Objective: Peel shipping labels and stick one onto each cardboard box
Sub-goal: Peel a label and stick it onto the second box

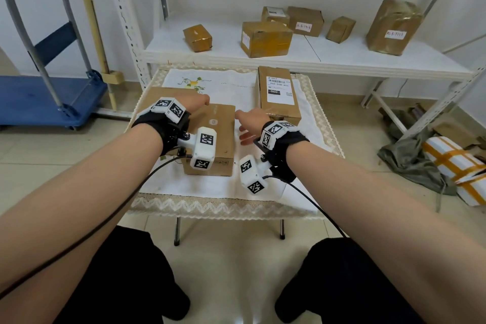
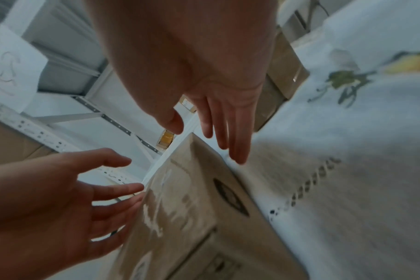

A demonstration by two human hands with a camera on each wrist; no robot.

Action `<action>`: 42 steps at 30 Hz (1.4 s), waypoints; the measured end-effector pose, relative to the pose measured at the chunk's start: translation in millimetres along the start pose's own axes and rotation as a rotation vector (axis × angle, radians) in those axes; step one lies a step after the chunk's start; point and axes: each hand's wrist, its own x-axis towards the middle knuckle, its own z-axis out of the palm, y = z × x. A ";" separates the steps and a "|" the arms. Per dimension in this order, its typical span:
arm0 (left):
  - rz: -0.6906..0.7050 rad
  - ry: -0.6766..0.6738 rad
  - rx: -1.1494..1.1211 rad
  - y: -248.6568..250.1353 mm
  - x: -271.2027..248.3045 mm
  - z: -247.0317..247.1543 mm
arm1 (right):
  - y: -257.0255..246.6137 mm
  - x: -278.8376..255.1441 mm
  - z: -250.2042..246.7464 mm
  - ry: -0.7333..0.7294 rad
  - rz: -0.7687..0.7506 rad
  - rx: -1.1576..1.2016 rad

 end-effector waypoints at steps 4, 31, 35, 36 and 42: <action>-0.041 -0.049 -0.143 -6.1 5.7 -3.6 | 3.4 -11.7 7.8 -0.138 0.089 0.168; -0.048 -0.088 -0.353 -24.4 -28.7 43.4 | 57.5 -56.9 -27.9 -0.007 0.013 0.156; 0.074 0.040 -0.192 -15.7 -23.7 46.1 | 55.8 -57.3 -35.8 0.023 0.051 0.218; 0.109 0.055 -0.161 -10.9 -23.9 46.3 | 55.9 -57.4 -39.0 0.035 0.058 0.228; 0.232 0.088 -0.166 20.4 -36.4 60.1 | 71.2 -57.0 -67.6 0.175 0.068 0.139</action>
